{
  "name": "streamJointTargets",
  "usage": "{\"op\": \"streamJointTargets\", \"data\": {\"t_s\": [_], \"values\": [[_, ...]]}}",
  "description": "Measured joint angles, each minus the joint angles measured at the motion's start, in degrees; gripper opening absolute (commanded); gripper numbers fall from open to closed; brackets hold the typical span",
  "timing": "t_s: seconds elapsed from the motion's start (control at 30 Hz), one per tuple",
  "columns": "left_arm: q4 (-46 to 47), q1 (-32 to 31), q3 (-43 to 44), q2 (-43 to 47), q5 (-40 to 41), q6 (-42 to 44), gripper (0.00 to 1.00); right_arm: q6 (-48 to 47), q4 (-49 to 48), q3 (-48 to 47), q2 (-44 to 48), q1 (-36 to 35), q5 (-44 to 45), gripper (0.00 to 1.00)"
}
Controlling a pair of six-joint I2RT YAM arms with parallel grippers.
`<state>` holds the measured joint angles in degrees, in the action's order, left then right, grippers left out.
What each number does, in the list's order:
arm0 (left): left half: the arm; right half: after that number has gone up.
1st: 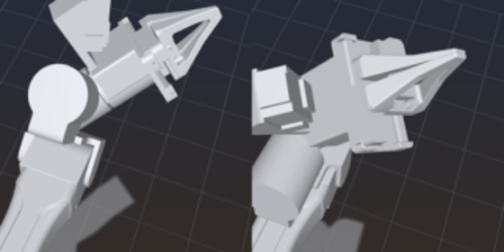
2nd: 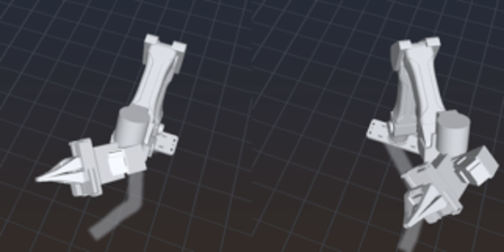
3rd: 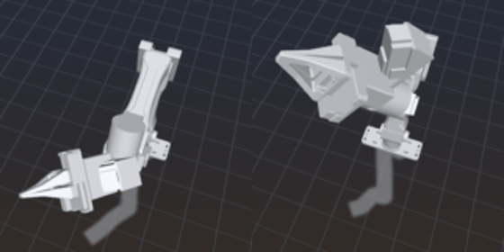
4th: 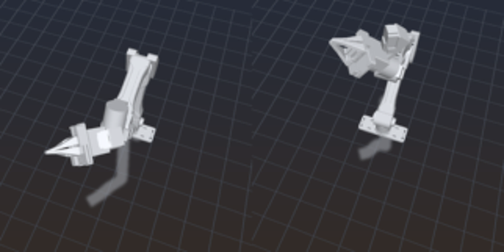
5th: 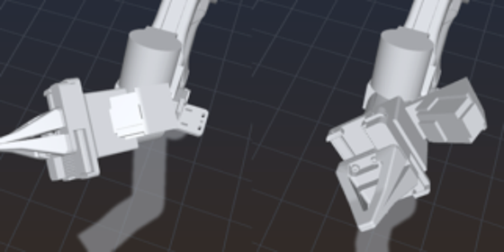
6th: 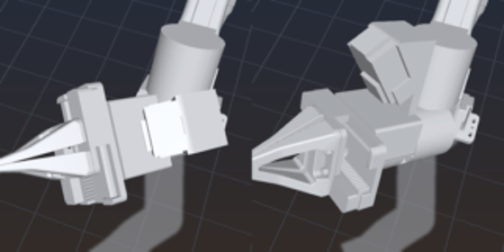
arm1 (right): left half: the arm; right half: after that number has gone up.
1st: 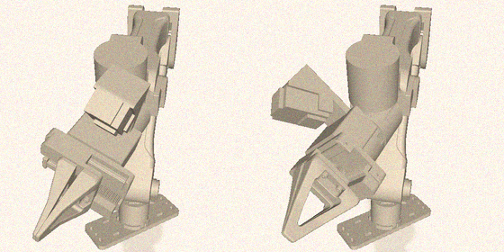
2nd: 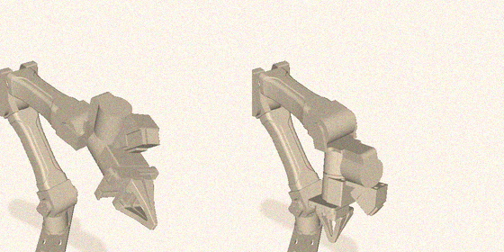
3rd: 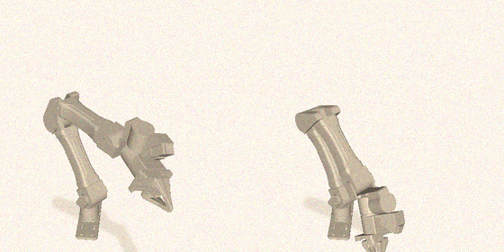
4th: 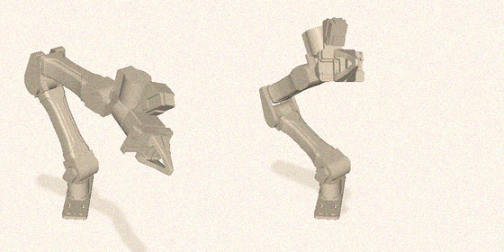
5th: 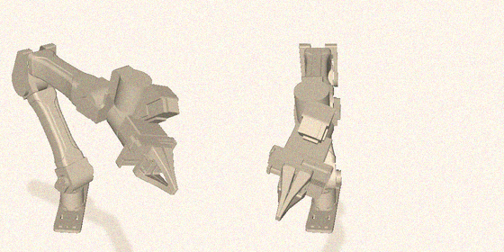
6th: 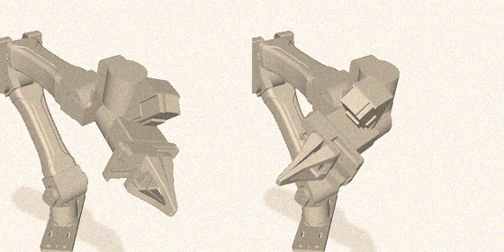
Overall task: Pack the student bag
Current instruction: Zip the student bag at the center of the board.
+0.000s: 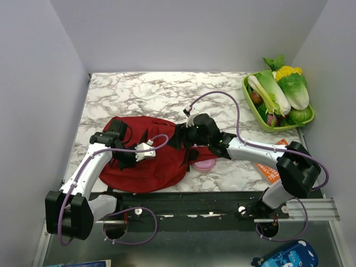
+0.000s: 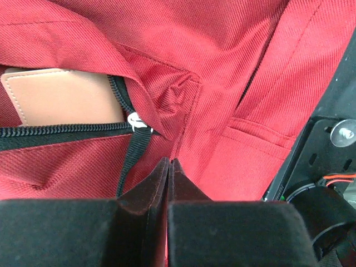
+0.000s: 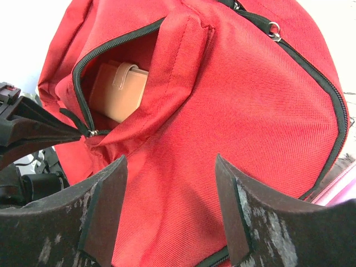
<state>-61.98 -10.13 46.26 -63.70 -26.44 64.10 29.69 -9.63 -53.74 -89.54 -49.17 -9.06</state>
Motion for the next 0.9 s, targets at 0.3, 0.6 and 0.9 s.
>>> {"op": "streamJointTargets", "data": {"t_s": [0.3, 0.6, 0.9], "values": [[-2.75, -0.02, 0.17, 3.06, 0.50, 1.31, 0.15, 0.02, -0.04, 0.07, 0.85, 0.00, 0.00, 0.67], [-2.49, -0.02, 3.43, 11.30, 0.37, 1.95, 0.32, 0.00, -0.17, 0.07, 1.62, 0.00, 0.00, 0.67], [-0.15, -0.02, -1.40, 13.86, 0.20, 9.03, 0.32, 0.24, -1.57, 1.66, 2.62, 0.00, -0.09, 0.66]]}}
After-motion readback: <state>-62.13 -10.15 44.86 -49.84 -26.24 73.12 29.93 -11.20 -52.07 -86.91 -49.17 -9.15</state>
